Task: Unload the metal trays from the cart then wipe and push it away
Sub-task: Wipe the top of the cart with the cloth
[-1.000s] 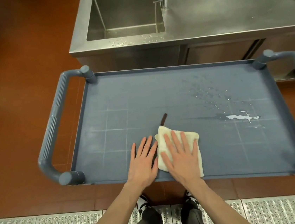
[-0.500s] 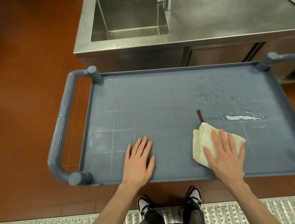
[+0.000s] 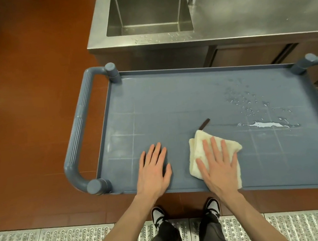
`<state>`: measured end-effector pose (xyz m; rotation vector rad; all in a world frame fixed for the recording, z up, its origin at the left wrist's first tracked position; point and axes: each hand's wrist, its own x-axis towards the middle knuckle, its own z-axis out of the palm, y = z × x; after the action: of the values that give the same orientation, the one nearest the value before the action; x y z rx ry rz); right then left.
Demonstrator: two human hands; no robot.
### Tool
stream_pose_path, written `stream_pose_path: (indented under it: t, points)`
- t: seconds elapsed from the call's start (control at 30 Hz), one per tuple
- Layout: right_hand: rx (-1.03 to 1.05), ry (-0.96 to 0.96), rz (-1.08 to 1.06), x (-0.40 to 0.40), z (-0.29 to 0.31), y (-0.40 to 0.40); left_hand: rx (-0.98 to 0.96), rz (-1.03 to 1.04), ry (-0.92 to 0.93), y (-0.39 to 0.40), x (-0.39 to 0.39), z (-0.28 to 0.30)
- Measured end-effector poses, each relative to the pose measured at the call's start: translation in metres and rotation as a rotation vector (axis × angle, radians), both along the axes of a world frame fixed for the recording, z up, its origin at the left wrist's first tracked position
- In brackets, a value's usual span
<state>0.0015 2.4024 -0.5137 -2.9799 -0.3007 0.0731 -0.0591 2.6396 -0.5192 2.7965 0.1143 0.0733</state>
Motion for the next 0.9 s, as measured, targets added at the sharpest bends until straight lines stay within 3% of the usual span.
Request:
stream_pose_path:
  t: [0.13,0.23,0.47,0.7,0.9]
  points:
    - [0.042,-0.042,0.169,-0.018,0.003,0.065,-0.004,0.005,-0.018,0.002,0.0,-0.002]
    - [0.058,-0.032,0.161,-0.021,0.004,0.081,-0.019,0.014,-0.023,0.004,0.0,-0.003]
    - [0.033,-0.009,0.079,-0.012,0.004,0.046,-0.06,-0.007,-0.061,0.009,-0.001,-0.002]
    - [0.021,0.006,-0.066,0.003,0.006,-0.031,0.024,-0.048,-0.057,0.035,-0.01,0.003]
    - [0.006,0.04,-0.031,0.002,0.008,-0.039,0.013,-0.007,-0.083,0.057,-0.018,0.002]
